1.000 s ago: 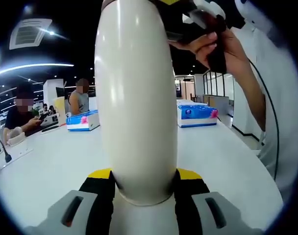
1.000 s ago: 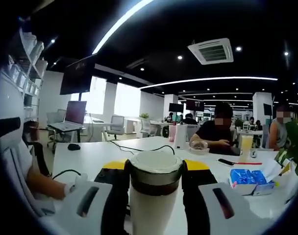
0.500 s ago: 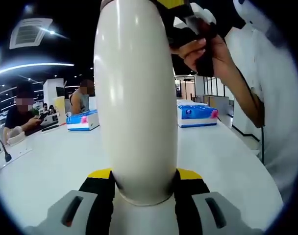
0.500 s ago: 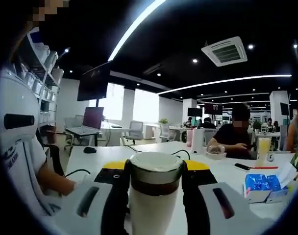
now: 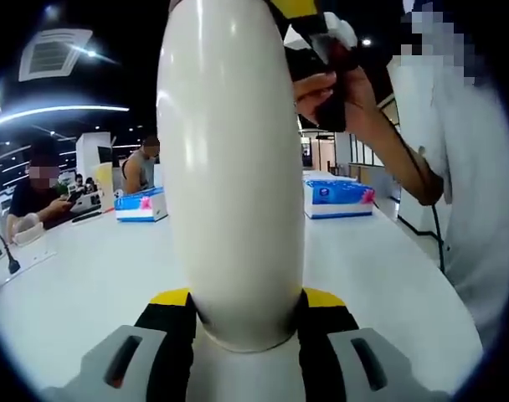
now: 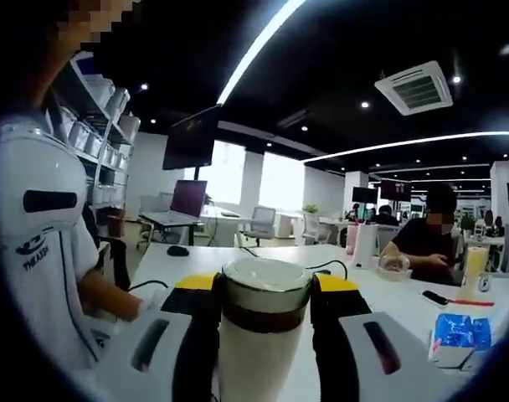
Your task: Grasp the water cup twist off the cup lid place the cup lid on the table
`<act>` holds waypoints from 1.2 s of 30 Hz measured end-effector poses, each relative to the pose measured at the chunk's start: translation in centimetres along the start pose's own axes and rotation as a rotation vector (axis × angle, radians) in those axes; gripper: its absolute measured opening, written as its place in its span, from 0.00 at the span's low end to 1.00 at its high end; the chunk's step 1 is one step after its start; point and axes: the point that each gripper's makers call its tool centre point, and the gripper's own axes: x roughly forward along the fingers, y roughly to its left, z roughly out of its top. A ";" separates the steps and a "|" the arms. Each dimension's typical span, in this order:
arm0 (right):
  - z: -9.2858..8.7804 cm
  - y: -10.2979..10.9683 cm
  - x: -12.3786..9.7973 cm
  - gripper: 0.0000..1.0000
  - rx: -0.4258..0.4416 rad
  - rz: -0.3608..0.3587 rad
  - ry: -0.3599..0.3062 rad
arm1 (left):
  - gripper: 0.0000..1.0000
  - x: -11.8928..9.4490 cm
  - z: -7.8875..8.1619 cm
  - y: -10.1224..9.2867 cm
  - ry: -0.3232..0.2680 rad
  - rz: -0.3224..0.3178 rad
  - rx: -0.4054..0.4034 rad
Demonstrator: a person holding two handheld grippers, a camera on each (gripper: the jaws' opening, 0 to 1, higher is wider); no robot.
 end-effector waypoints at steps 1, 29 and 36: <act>0.0 0.0 0.0 0.44 0.002 0.007 0.002 | 0.49 0.0 0.0 0.0 0.001 0.000 -0.001; 0.1 1.0 -0.1 0.44 0.038 0.284 -0.079 | 0.49 0.0 0.0 -0.1 0.001 -0.006 0.002; 0.1 1.1 -0.1 0.44 0.054 0.313 -0.079 | 0.49 0.0 0.0 -0.1 0.001 -0.008 0.000</act>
